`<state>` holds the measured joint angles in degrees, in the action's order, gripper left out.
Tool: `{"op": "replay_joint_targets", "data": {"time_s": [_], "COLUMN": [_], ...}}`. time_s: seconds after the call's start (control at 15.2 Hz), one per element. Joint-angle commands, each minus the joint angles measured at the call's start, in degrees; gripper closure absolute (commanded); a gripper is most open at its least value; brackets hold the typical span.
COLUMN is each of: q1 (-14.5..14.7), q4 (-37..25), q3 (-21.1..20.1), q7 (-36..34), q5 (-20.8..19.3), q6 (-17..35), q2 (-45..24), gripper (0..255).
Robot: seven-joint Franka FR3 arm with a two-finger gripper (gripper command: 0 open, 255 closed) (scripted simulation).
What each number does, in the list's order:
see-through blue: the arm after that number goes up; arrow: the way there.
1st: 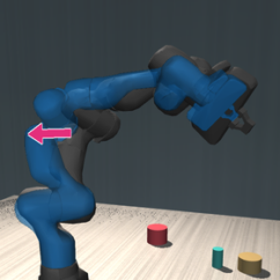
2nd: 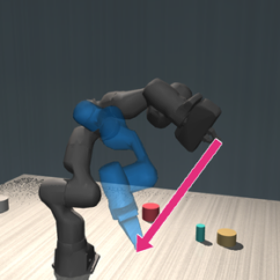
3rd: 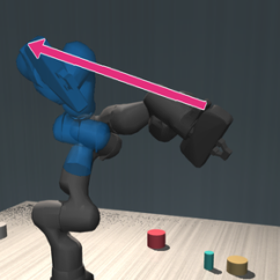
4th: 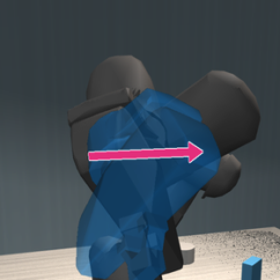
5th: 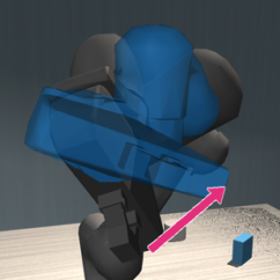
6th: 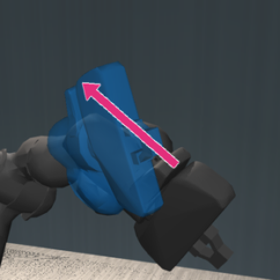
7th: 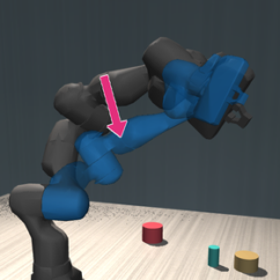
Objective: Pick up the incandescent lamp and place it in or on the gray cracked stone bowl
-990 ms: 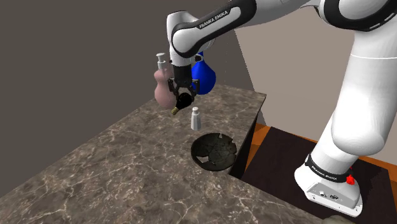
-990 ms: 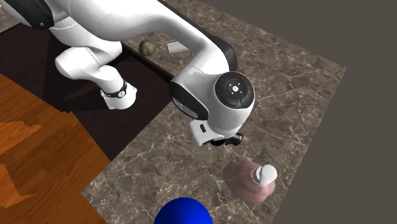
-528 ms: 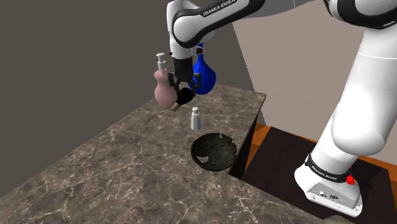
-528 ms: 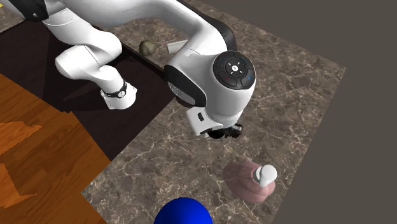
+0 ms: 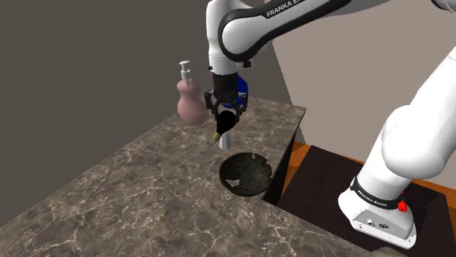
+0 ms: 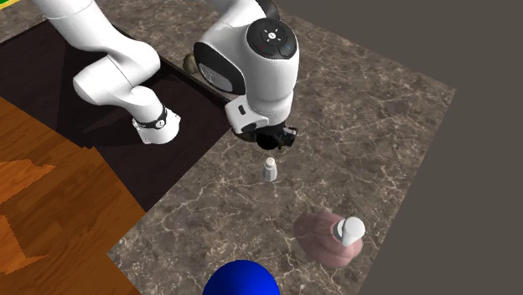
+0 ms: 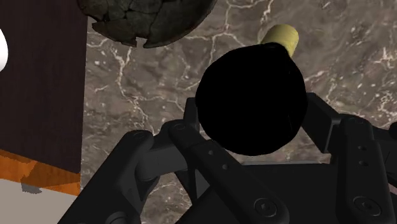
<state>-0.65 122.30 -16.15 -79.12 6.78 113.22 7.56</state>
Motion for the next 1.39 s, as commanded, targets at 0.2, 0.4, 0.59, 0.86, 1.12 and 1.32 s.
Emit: {"op": "replay_joint_targets", "data": {"time_s": [0.2,0.4,0.59,0.86,1.12,1.32], "q1": [2.4,4.3,6.1,6.2,6.2,6.2], "q4": [9.4,14.0,17.3,19.6,21.8,23.4], "q3": [-1.6,-2.6,-3.5,-4.0,-4.6,-5.0], "q7": [-2.0,-3.5,-4.9,-4.7,-4.6,-4.5], "q5": [3.6,5.8,7.6,7.9,8.2,8.4], "q6": [-0.1,-0.9,-1.9,1.5,4.9,7.5], "q2": [10.1,15.8,20.3,19.3,18.1,17.0], "gripper": [255,255,255,255,255,255]}}
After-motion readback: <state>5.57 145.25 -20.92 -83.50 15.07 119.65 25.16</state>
